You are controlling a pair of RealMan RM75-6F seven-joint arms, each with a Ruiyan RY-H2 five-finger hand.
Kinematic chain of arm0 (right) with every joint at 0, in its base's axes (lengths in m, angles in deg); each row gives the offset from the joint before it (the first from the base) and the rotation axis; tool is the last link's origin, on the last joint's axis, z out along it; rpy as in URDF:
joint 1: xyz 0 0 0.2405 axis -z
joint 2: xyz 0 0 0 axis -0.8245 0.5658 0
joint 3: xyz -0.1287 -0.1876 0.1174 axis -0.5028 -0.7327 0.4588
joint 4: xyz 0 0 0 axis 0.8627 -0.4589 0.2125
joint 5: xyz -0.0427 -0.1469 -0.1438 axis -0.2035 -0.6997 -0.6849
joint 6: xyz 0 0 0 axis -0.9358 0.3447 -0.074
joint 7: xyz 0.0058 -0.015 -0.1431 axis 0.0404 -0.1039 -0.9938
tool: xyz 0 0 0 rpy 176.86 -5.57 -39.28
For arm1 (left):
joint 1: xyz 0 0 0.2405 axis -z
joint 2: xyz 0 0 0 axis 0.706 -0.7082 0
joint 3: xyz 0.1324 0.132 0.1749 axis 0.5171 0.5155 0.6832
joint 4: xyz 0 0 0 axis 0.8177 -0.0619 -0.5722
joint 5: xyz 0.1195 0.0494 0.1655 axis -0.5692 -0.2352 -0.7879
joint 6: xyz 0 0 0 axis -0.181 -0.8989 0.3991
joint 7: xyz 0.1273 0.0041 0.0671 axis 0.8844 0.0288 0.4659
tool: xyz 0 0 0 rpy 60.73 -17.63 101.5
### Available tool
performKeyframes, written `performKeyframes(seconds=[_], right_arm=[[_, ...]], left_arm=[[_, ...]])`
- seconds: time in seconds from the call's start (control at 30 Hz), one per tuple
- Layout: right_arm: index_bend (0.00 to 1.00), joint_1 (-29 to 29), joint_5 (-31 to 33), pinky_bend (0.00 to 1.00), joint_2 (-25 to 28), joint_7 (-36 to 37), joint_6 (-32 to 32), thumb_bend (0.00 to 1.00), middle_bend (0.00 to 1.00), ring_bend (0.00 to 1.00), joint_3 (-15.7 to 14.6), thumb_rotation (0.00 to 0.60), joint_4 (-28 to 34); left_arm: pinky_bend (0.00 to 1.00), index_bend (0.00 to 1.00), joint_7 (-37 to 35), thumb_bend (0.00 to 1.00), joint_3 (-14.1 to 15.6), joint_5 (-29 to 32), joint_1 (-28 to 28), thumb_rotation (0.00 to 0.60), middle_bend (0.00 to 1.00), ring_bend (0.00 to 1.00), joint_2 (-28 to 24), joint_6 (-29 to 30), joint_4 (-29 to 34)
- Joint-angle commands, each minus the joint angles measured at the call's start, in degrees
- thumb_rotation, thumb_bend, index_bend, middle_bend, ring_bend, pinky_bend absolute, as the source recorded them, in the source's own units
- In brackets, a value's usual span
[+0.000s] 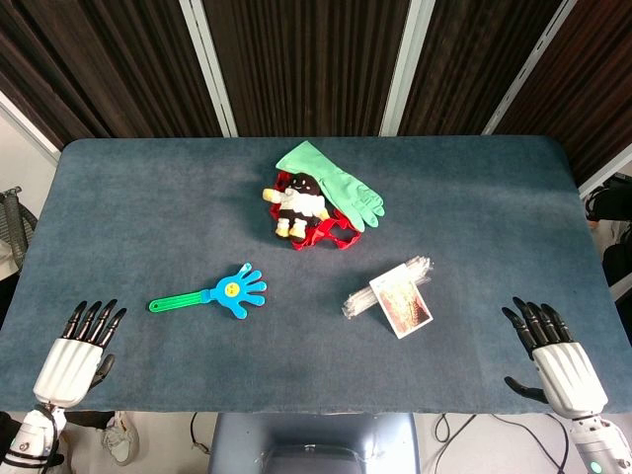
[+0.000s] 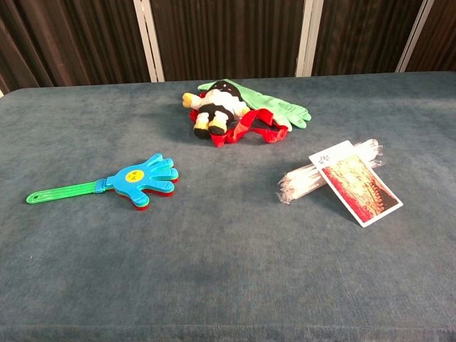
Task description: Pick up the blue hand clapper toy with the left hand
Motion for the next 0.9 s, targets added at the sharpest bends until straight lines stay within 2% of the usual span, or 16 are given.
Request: performKeyframes(seconds=[0.03, 0.13, 0.27, 0.5, 0.7, 0.83, 0.9], right_arm=[[0.00, -0.05, 0.09, 0.00, -0.08, 0.03, 0.09, 0.20, 0.00, 0.00, 0.15, 0.600, -0.03], [0.00, -0.27, 0.32, 0.00, -0.28, -0.15, -0.55, 0.20, 0.00, 0.00, 0.14, 0.600, -0.12], [0.00, -0.82, 0.39, 0.00, -0.65, -0.29, -1.80, 0.20, 0.00, 0.00, 0.00, 0.600, -0.26], [0.00, -1.24, 0.33, 0.00, -0.94, 0.19, -2.44, 0.20, 0.00, 0.00, -0.10, 0.600, -0.30], [0.00, -1.31, 0.60, 0.00, -0.65, 0.68, -2.48, 0.20, 0.00, 0.00, -0.05, 0.600, -0.34], [0.00, -1.37, 0.73, 0.00, -0.58, 0.83, -2.51, 0.20, 0.00, 0.00, 0.01, 0.600, -0.31], [0.00, -1.39, 0.80, 0.00, -0.55, 0.92, -2.52, 0.20, 0.00, 0.00, 0.04, 0.600, -0.32]], left_arm=[[0.00, 0.00, -4.04, 0.38, 0.63, 1.34, 0.15, 0.600, 0.00, 0.00, 0.13, -1.97, 2.07], [0.00, 0.00, -10.84, 0.37, 1.31, 1.84, 1.87, 0.600, 0.00, 0.00, -0.27, -5.62, 4.34], [0.00, 0.00, -12.78, 0.36, -0.08, 3.20, 5.72, 0.600, 0.00, 0.00, 2.04, -11.34, 3.85], [0.00, 0.01, -8.89, 0.35, -6.57, 11.88, 11.96, 0.600, 0.00, 0.00, 10.82, -20.69, -2.52], [0.00, 0.15, -10.67, 0.35, -10.07, 16.31, 15.53, 0.600, 0.00, 0.00, 15.43, -24.21, -7.24], [0.00, 0.26, -12.01, 0.35, -10.74, 17.74, 16.54, 0.600, 0.00, 0.00, 16.81, -25.18, -8.93], [0.00, 0.28, -12.84, 0.35, -10.83, 18.38, 16.86, 0.600, 0.00, 0.00, 17.10, -25.86, -9.05]])
